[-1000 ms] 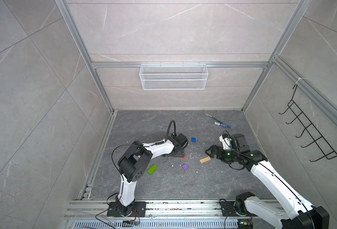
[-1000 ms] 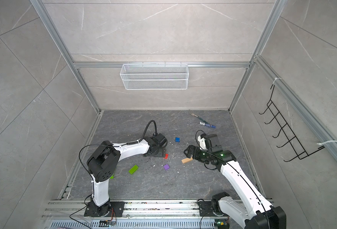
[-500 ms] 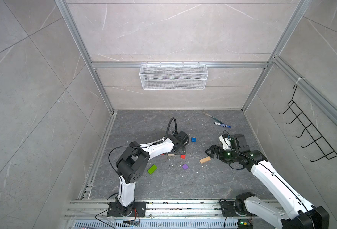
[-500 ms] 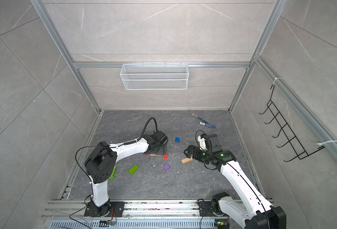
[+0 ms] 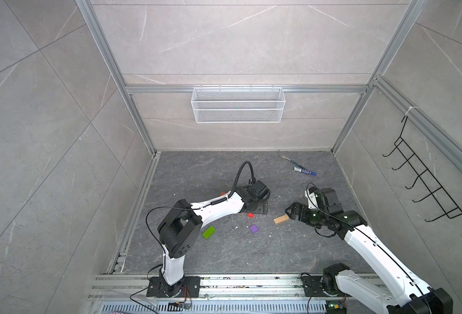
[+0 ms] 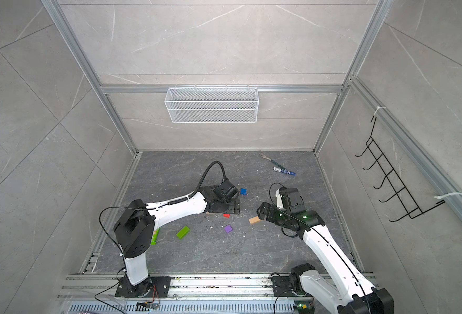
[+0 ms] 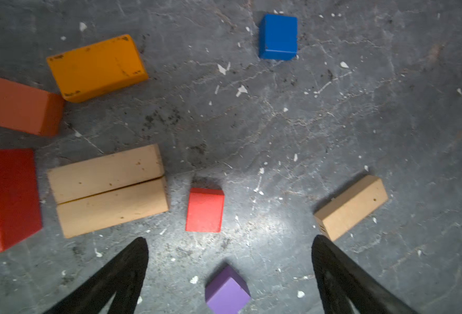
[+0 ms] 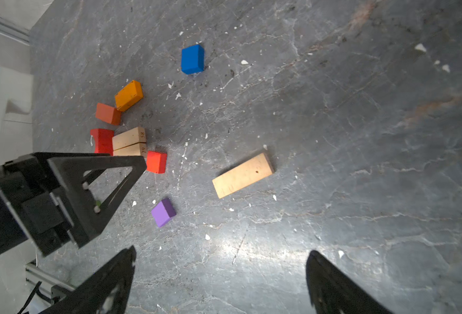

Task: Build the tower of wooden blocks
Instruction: 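Lift the left gripper toward the lone wood bar while the right arm draws back, then lower the open left gripper over the lone natural wood bar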

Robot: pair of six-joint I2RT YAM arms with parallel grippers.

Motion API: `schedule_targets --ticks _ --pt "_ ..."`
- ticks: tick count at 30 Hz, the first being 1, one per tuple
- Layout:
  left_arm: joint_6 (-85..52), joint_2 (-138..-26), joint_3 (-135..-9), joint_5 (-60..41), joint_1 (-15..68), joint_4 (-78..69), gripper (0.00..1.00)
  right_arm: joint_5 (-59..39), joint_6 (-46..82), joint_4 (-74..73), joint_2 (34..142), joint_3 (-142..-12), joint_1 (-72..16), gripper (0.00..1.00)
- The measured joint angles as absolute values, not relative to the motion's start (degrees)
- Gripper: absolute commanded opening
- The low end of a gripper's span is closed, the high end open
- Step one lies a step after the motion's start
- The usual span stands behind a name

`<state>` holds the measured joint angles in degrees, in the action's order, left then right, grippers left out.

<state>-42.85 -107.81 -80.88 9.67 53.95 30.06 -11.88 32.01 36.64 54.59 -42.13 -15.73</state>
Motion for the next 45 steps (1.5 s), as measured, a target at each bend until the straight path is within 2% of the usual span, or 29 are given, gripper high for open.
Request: schedule_targets --ticks 6,18,27,45 --pt "-45.74 -107.81 -78.32 6.24 57.78 23.07 0.94 -5.87 35.81 37.54 46.59 -40.16 -15.75 0.99" --pt "-51.37 -108.40 -72.36 -7.33 62.24 2.46 0.89 4.80 40.12 40.01 30.89 -37.47 -15.73 0.99" --pt "-56.42 -114.19 -72.97 -9.61 64.88 -4.51 0.89 5.80 40.56 40.56 32.08 -37.47 -15.73 0.99" --pt "-59.22 -119.20 -78.15 -7.01 64.14 -0.23 0.89 4.10 40.07 40.53 31.53 -37.47 -15.73 0.99"
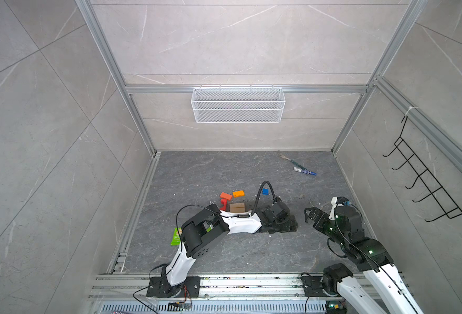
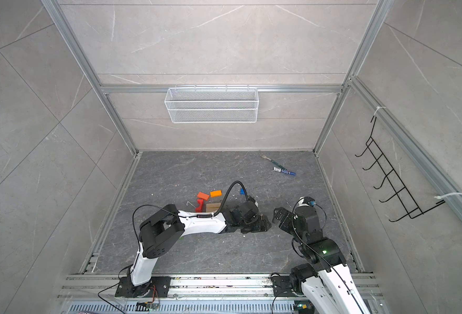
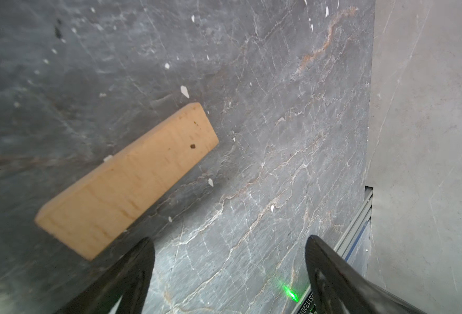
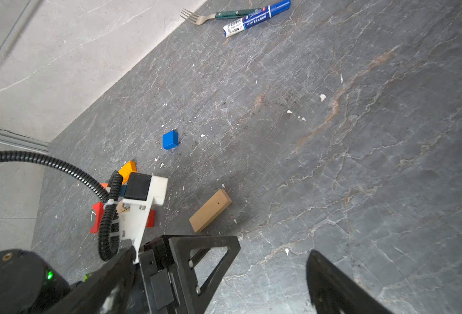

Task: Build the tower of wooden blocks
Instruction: 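Lower the open left gripper over the lone natural wood bar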

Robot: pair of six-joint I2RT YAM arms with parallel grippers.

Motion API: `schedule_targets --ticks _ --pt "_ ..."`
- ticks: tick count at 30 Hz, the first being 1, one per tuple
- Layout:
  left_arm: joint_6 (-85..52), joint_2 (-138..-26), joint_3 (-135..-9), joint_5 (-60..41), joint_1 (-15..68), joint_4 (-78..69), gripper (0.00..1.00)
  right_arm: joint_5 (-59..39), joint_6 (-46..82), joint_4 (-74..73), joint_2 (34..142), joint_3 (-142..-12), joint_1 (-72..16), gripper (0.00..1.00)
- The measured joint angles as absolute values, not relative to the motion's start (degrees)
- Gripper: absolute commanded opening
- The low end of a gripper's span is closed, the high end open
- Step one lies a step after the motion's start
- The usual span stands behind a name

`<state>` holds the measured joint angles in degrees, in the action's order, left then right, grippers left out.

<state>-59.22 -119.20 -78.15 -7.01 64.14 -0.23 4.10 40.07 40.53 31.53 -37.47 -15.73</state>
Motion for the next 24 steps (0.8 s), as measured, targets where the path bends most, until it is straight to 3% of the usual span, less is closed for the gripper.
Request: schedule_targets --ticks 15,24 --pt "-57.25 -120.92 -81.62 -4.89 59.27 3.73 0.88 2.11 38.30 40.53 33.80 -37.50 -15.73 0.99" --pt "-45.74 -122.32 -85.91 -4.99 57.52 10.68 0.90 0.38 37.17 40.53 34.63 -38.74 -15.73 0.99"
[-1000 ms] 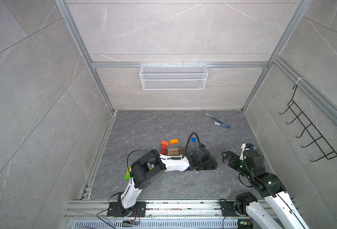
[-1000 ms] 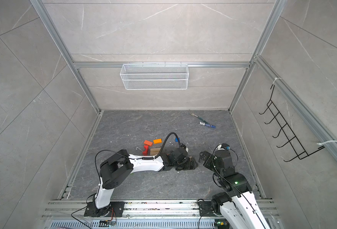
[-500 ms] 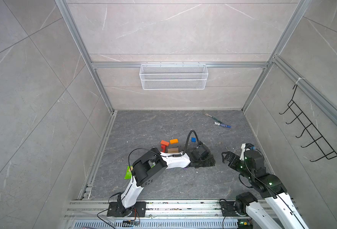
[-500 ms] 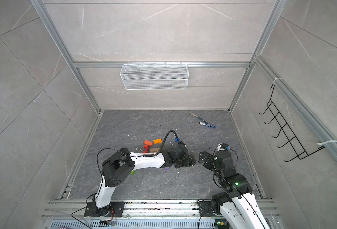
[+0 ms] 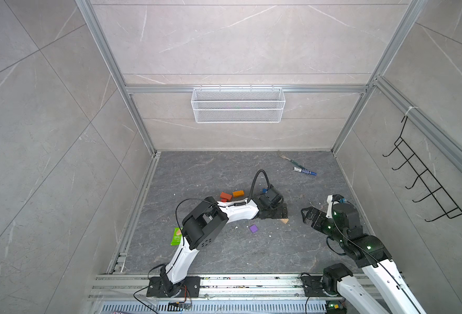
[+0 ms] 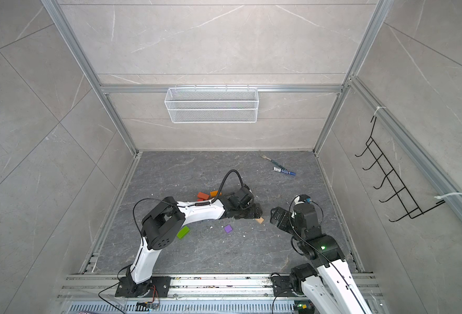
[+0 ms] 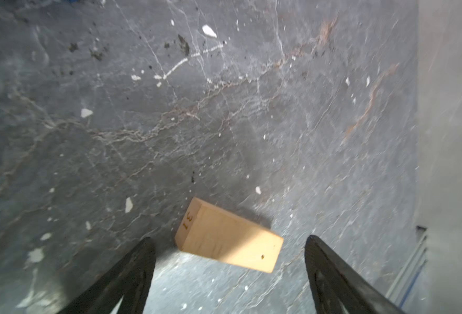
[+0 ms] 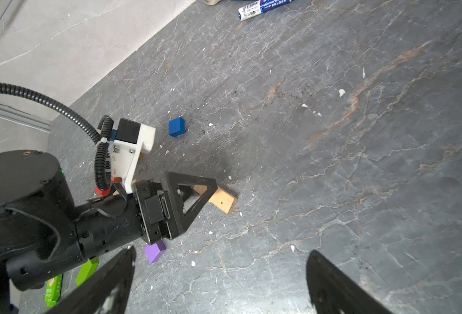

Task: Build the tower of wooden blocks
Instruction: 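Lower the open left gripper over the lone natural wood bar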

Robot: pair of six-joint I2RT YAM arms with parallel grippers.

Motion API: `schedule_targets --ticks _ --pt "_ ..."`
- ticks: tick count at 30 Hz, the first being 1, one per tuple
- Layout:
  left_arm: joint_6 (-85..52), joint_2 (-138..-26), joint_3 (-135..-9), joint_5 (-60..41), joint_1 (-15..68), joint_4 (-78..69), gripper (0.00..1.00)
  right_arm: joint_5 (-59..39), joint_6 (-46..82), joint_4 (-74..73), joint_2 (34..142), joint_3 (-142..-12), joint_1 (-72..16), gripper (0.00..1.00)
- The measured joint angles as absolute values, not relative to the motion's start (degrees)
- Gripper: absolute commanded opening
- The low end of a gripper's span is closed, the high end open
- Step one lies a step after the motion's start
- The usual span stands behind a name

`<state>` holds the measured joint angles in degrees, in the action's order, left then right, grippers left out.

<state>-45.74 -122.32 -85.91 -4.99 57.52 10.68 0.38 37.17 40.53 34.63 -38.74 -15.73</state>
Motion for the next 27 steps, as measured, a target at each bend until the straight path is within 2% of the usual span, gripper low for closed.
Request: schedule_targets --ticks 6,13,27 --pt "-33.52 -122.32 -88.79 -4.29 58.17 18.90 0.96 -3.62 35.86 40.53 37.50 -40.10 -15.73 0.99" --pt "-21.76 -122.32 -91.83 -1.06 58.65 24.10 0.97 -9.58 35.75 40.51 43.46 -43.09 -15.73 0.99" --pt "-14.76 -125.99 -94.91 7.42 62.15 23.73 0.97 -12.84 35.81 40.99 43.62 -45.63 -15.73 0.99"
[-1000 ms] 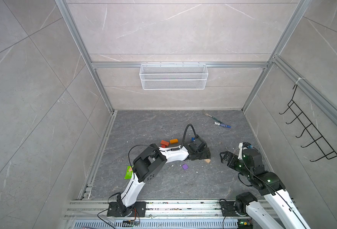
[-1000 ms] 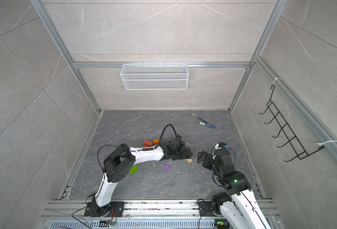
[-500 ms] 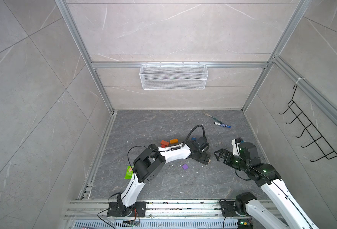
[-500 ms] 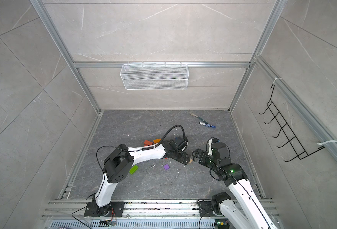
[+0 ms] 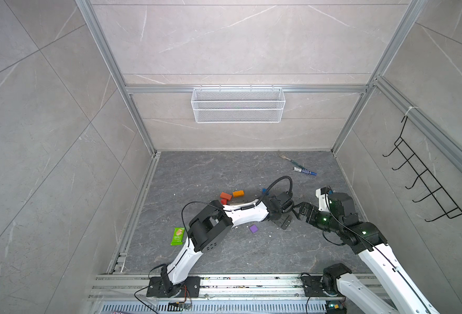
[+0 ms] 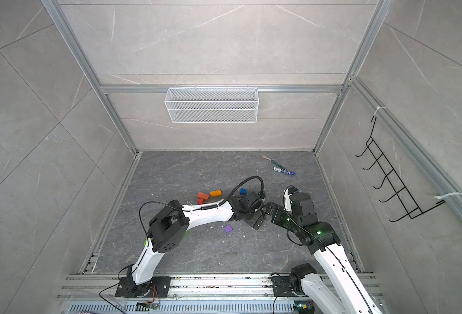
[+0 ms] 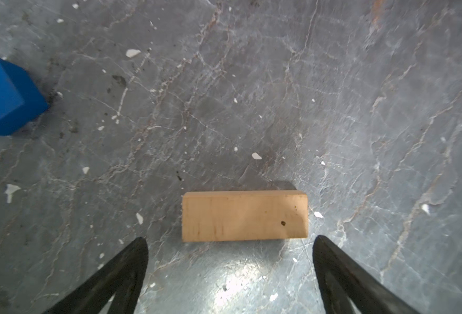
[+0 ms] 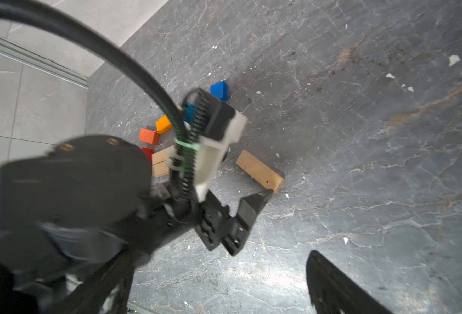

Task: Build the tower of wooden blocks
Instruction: 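Lower the open left gripper over the lone natural wood bar, then close the left gripper on the wood bar and lift it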

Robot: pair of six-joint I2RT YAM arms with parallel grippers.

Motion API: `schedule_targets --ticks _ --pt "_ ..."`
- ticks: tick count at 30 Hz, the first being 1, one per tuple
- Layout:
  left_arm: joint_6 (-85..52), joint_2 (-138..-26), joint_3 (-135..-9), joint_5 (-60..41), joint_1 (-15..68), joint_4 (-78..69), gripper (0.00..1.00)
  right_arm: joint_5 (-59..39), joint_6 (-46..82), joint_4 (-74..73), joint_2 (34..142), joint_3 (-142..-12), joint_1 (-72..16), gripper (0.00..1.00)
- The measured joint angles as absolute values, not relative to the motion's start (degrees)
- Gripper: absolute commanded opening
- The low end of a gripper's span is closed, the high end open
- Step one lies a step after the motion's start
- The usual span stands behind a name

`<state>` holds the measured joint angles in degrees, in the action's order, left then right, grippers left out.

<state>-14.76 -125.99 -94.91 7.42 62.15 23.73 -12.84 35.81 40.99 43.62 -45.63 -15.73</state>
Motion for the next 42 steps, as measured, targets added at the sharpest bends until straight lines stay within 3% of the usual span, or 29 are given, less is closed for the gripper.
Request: schedule_targets --ticks 21,36,42 --pt "-14.92 -130.72 -99.37 8.56 62.39 23.31 0.90 -13.17 35.77 42.26 43.83 -46.94 -15.46 0.99" --pt "-18.06 -130.74 -99.37 10.33 62.50 23.57 0.70 -13.15 35.75 42.26 44.31 -47.37 -15.35 0.99" --pt "-23.55 -128.79 -96.90 12.27 62.54 24.71 0.68 -12.64 35.29 42.28 44.56 -47.37 -15.35 0.99"
